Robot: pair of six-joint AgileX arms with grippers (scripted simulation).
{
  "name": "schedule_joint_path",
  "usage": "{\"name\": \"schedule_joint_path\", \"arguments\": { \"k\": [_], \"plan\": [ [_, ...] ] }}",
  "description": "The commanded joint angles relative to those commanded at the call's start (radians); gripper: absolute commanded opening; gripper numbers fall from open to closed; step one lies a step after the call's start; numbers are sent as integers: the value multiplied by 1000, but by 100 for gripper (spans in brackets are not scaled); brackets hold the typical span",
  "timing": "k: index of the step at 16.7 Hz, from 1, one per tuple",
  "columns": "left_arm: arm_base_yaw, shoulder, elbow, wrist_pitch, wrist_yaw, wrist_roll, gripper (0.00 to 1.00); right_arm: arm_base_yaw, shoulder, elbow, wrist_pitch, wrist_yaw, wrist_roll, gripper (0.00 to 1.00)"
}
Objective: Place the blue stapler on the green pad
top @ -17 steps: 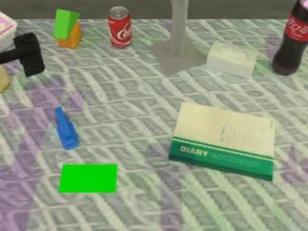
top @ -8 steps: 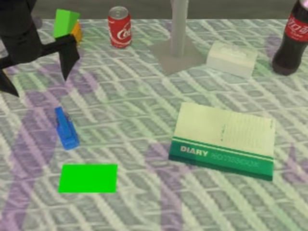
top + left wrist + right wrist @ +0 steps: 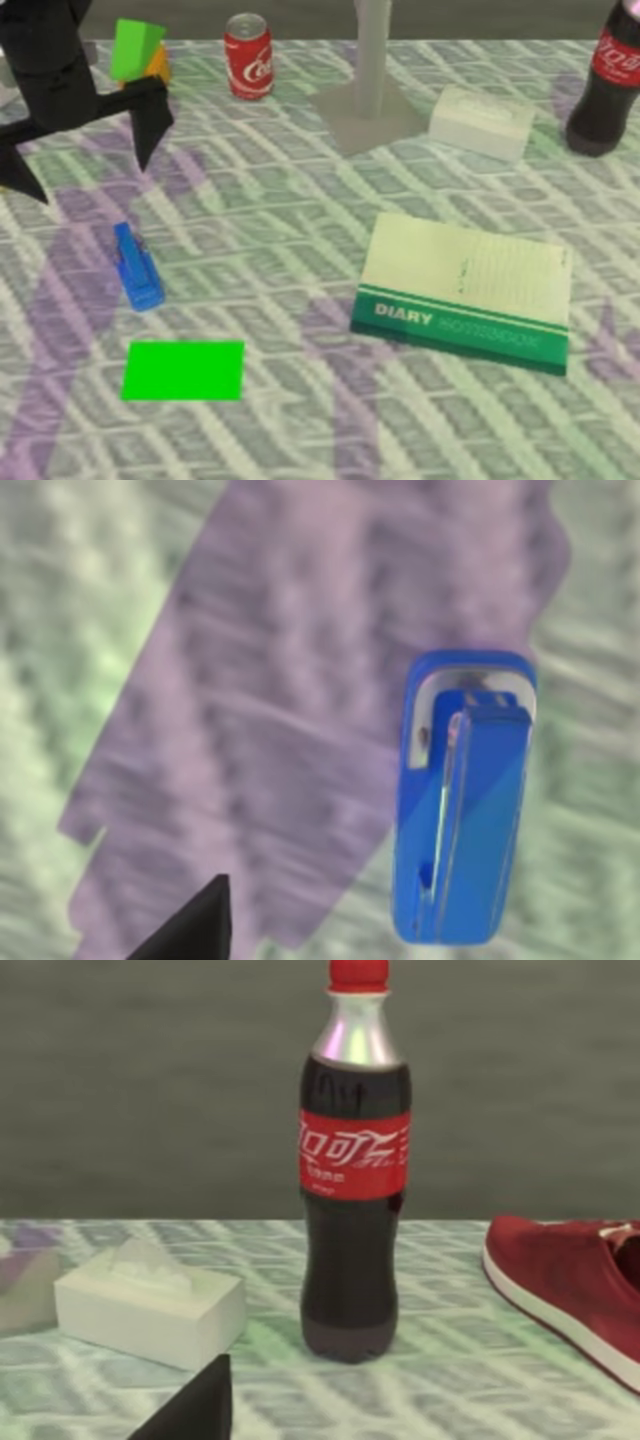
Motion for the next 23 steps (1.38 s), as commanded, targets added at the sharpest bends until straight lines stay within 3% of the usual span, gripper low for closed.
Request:
{"name": "schedule_joint_path", "arguments": {
  "k": [3, 10, 15, 23],
  "plan": [
    [-2, 10, -35, 39, 0, 3, 100, 0, 0, 0, 0, 0, 0, 100],
    [-3, 85, -237, 325, 1, 3, 100, 0, 0, 0, 0, 0, 0, 100],
    [-3, 94, -255, 347, 1, 2, 100, 0, 0, 0, 0, 0, 0, 100],
    [-3, 94, -255, 347, 1, 2, 40, 0, 0, 0, 0, 0, 0, 100]
  ]
}}
